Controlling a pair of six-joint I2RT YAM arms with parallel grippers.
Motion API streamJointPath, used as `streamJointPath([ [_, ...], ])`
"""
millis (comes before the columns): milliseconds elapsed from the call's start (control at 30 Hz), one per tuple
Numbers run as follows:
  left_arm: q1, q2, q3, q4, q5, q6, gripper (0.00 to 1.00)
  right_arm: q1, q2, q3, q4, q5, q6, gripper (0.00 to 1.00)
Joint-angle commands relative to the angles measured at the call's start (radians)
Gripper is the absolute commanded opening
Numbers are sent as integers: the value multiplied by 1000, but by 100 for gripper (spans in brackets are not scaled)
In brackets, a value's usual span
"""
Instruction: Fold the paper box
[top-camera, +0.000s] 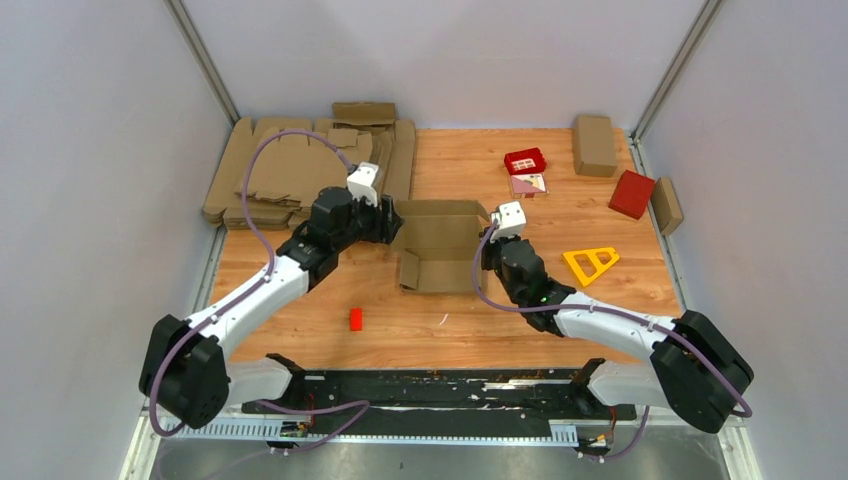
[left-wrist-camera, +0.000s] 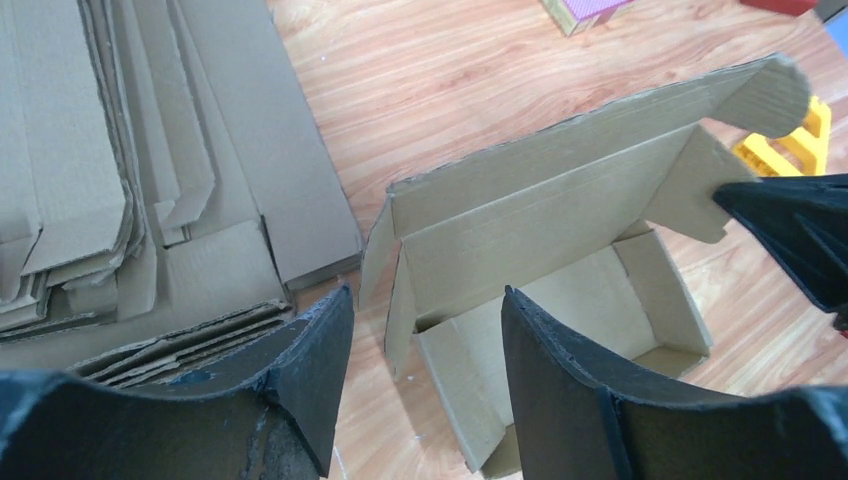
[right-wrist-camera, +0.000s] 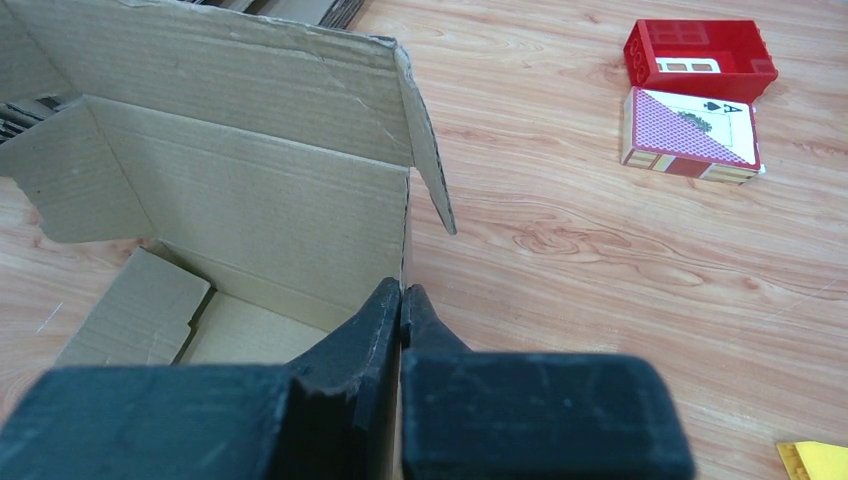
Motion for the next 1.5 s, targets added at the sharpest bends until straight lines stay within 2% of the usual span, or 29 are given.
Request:
streamJointPath([
  [0,-1,71,75,-101,-5,63,62,-2,-15,-1,56,-10,-16,0],
  [333,-1,178,146,-157,-36,74,56,-2,-14,-1,58,-15,-17,0],
  [500,0,219,168,-161,13,77,28,-2,-12,-1,60,-14,-17,0],
  [700,1,230,169,-173,39,63,1,-3,-7,3,58,-18,-13,0],
  [867,1,198,146,-152,56,24,0,-2,-27,4,47,-20,5,1],
  [1000,-4,160,113,-98,71,-24,0,-2,-39,0,47,-40,9,7],
  [1200,-49,104,80,-36,-20,3,0,-6,-53,40,-38,-67,33,8],
  [1267,-51,95,73,-15,-30,16,0,-27,-63,48,-74,-123,52,11],
  [1300,-52,89,66,-2,-35,22,0,-40,-70,48,-90,-152,73,16],
  [1467,-65,75,17,63,-60,59,0,-125,-103,34,-124,-310,127,19],
])
